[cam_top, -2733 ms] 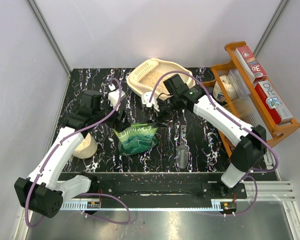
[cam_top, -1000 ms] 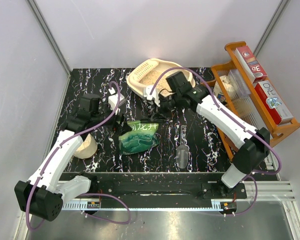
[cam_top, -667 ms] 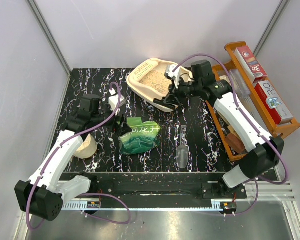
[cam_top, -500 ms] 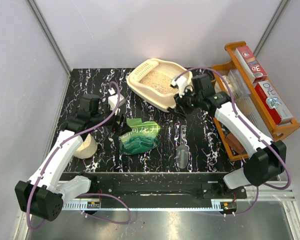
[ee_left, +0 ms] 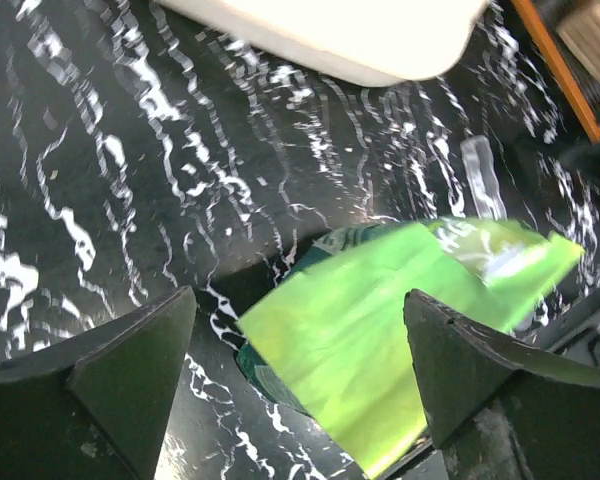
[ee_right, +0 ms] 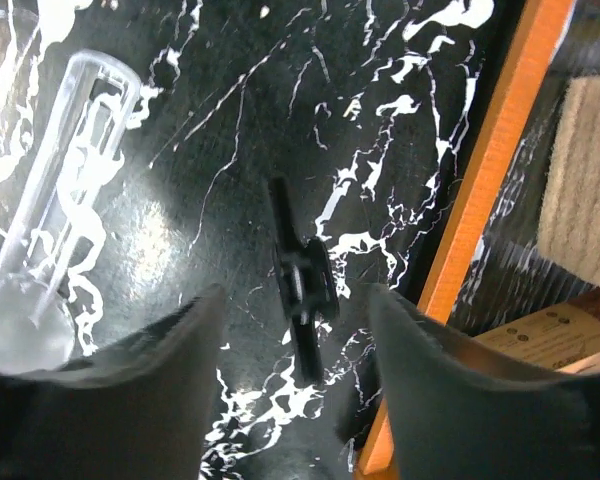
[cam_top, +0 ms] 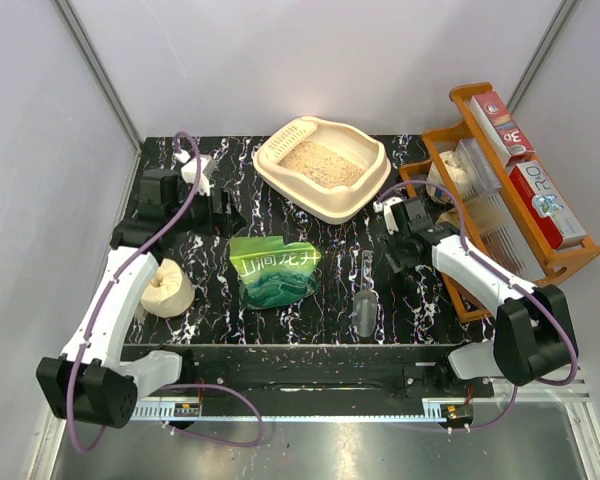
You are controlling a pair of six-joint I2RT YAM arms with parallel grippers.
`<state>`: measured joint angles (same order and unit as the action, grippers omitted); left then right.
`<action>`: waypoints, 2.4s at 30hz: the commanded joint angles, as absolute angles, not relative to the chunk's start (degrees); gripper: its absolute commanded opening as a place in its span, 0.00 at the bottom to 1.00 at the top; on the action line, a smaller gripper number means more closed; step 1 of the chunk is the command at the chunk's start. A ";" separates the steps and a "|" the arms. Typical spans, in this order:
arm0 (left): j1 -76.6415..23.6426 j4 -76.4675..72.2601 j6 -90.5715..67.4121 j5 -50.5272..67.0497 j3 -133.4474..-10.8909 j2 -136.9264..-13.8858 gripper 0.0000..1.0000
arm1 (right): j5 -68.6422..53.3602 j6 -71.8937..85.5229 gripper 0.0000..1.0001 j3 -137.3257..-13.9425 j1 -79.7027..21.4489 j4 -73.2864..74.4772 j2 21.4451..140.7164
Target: Fill the litter box with clean litter
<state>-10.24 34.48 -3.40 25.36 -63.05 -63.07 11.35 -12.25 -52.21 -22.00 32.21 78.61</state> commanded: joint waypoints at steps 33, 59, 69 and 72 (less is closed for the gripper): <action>4.39 15.14 -26.36 63.99 -61.18 -72.79 0.00 | -52.81 -7.39 0.94 -97.02 -22.94 30.25 97.89; 4.31 11.68 -18.04 58.71 -59.59 -59.77 0.00 | -56.07 -11.95 0.71 -108.98 -37.97 26.37 111.97; 3.69 42.17 27.74 57.05 -77.84 -65.03 0.74 | -57.66 -18.36 0.00 -121.53 -39.28 28.47 113.64; 2.47 48.59 37.42 55.99 -83.73 -68.98 0.76 | -57.13 -22.58 0.00 -126.98 -40.16 31.46 116.10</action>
<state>3.57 38.06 16.32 57.74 -76.47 -65.39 -55.48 -16.80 -116.51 -38.81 33.87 115.77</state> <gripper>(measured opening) 0.753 0.013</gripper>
